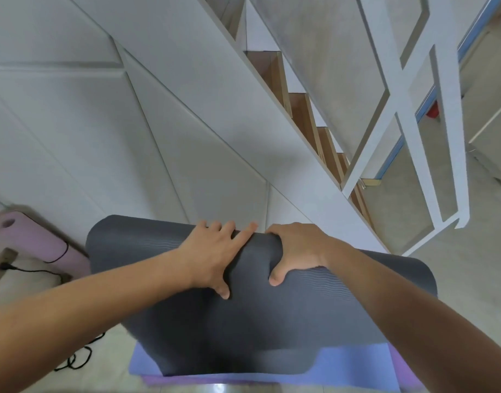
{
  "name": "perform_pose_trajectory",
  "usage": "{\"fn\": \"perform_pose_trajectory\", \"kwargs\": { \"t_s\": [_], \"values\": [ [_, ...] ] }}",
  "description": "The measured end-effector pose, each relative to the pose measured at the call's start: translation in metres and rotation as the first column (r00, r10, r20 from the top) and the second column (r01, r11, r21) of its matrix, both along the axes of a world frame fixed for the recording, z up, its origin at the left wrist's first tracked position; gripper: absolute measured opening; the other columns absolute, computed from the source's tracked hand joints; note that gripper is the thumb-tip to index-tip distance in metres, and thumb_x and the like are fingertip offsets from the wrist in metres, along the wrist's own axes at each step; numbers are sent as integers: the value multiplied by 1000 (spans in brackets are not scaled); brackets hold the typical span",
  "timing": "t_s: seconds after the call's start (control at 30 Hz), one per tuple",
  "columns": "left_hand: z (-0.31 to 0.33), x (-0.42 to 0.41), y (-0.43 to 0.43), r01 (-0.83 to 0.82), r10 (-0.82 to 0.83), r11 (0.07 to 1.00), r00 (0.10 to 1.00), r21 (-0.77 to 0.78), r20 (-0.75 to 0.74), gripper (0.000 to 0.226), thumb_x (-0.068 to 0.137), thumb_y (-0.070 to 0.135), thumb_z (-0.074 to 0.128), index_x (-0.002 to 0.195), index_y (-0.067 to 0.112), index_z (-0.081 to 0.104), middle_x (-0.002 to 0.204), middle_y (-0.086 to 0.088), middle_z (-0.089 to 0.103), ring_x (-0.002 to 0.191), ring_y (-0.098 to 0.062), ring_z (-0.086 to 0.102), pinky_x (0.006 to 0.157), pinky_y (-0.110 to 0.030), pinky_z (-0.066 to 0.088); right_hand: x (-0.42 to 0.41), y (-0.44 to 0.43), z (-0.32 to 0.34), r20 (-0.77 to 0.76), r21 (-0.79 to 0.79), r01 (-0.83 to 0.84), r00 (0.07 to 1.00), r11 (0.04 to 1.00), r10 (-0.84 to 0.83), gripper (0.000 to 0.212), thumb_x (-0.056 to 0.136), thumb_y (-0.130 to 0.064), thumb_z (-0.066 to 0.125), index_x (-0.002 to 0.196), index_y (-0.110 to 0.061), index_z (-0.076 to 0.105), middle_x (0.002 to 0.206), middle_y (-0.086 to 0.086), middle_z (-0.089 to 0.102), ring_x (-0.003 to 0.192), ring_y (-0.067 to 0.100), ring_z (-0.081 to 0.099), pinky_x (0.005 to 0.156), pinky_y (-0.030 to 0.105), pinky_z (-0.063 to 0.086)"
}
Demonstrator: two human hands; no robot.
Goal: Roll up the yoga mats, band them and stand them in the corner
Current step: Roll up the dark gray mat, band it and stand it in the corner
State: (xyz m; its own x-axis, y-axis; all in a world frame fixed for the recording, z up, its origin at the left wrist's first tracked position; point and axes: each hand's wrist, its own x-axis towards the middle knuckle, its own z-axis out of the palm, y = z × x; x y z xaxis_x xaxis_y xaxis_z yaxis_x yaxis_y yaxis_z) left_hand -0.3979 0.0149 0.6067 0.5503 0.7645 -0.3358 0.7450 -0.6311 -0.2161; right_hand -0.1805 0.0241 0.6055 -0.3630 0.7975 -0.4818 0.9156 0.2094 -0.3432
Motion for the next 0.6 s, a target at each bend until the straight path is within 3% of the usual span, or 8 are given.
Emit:
{"fn": "perform_pose_trajectory", "kwargs": {
  "t_s": [0.1, 0.2, 0.27, 0.3, 0.37, 0.47, 0.53, 0.6],
  "values": [
    [-5, -2, 6, -38, 39, 999, 998, -29, 41, 114, 55, 69, 78, 145, 25, 23, 121, -2, 50, 106, -26, 56, 87, -41, 51, -1, -5, 2, -29, -13, -27, 999, 1000, 26, 90, 53, -61, 82, 132, -44, 42, 115, -16, 60, 102, 15, 60, 90, 36, 49],
    [1, -7, 24, -116, 133, 983, 985, -141, 114, 96, 50, 68, 78, 129, 28, 41, 113, 3, 58, 99, -25, 62, 80, -38, 53, -9, -22, -9, 153, 215, -179, 977, 960, 148, 127, 59, -69, 79, 155, -36, 3, 151, -3, 35, 133, 26, 42, 110, 48, 36],
    [9, -9, 36, -179, 226, 944, 962, -277, 151, 91, 48, 66, 82, 123, 30, 47, 108, 8, 63, 96, -21, 63, 80, -36, 53, -16, -36, -23, 289, 367, -248, 947, 896, 143, 141, 61, -69, 80, 154, -28, -17, 161, 10, 14, 146, 37, 20, 118, 60, 18],
    [12, -10, 41, -197, 277, 902, 946, -383, 166, 88, 48, 62, 86, 122, 30, 49, 107, 10, 64, 95, -19, 63, 84, -36, 53, -18, -39, -30, 308, 428, -249, 944, 869, 118, 141, 61, -67, 81, 153, -26, -18, 160, 14, 15, 146, 40, 20, 117, 63, 16],
    [19, -14, 47, -204, 382, 789, 902, -580, 202, 84, 51, 49, 93, 122, 29, 53, 109, 12, 65, 98, -14, 63, 91, -35, 53, -17, -37, -34, 274, 548, -248, 956, 799, 109, 134, 57, -66, 82, 154, -23, 0, 149, 17, 37, 135, 39, 40, 110, 60, 31],
    [29, -18, 47, -165, 453, 685, 859, -710, 237, 86, 59, 35, 95, 132, 30, 50, 119, 13, 63, 110, -14, 62, 96, -32, 52, -13, -25, -19, 223, 496, -265, 959, 827, 174, 113, 61, -65, 77, 150, -26, 21, 133, 8, 50, 118, 30, 50, 97, 46, 43],
    [32, -14, 37, -140, 360, 748, 907, -648, 219, 110, 60, 47, 92, 150, 32, 31, 132, 13, 55, 122, -16, 55, 103, -35, 46, -10, -15, -6, 174, 375, -229, 969, 898, 175, 103, 59, -63, 77, 145, -33, 28, 125, -1, 54, 111, 23, 53, 91, 42, 46],
    [28, -7, 21, -114, 149, 932, 986, -345, 79, 139, 52, 68, 85, 156, 32, 1, 138, 6, 46, 123, -22, 51, 104, -40, 43, -7, -6, 7, 80, 249, -142, 989, 958, 126, 98, 52, -64, 80, 137, -40, 37, 114, -11, 61, 102, 17, 59, 87, 38, 49]
  ]
}}
